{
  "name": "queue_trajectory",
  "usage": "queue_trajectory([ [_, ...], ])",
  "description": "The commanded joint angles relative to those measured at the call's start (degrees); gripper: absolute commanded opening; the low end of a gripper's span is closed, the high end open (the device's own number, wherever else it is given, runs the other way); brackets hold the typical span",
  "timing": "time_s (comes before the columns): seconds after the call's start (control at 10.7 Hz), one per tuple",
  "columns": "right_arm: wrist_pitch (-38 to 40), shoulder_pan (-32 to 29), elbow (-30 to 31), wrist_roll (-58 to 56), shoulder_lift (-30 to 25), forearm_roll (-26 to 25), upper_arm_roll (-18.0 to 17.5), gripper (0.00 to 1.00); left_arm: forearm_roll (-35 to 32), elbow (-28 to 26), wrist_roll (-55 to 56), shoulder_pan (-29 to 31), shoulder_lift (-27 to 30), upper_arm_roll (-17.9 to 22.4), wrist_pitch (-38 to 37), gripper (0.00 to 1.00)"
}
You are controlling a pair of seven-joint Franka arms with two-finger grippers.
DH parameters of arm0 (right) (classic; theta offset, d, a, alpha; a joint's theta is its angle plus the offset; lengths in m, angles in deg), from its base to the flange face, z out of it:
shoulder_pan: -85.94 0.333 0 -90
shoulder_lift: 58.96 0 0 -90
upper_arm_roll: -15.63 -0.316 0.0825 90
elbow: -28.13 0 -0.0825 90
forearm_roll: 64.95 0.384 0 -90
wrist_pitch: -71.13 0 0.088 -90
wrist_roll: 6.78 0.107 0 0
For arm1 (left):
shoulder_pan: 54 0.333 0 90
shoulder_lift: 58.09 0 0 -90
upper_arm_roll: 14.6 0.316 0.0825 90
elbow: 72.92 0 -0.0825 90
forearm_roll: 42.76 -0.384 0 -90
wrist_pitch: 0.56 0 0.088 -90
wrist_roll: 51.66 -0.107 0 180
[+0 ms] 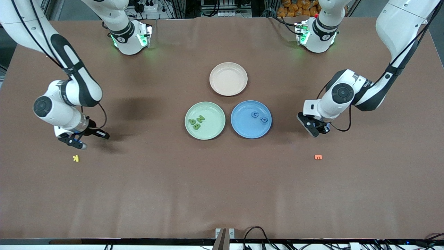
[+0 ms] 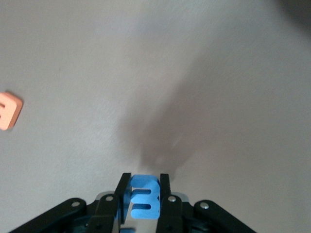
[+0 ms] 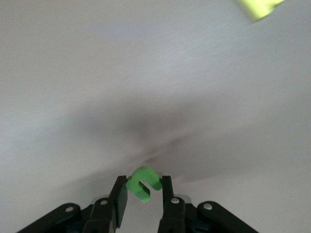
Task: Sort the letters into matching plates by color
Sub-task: 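Carry the c toward the green plate while the left gripper carries E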
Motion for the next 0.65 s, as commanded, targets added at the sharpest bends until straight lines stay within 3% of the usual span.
queue_trajectory([
  [0.0, 2.88, 4.11, 1.14, 10.51, -3.17, -0.29, -3.85, 0.13, 4.09, 2.48, 3.25, 0.23, 1.20, -4.92, -6.56, 0.00],
  [0.37, 2.88, 15.79, 0.88, 22.65, -3.70, -0.29, -4.39, 0.13, 4.62, 4.77, 14.31, -0.46, 0.85, -12.65, -12.11, 0.00],
  [0.56, 3.66, 21.77, 0.09, 27.31, -3.88, -0.20, -4.39, 0.13, 7.33, 4.86, 18.19, -3.18, 0.59, -13.11, -12.12, 0.00],
])
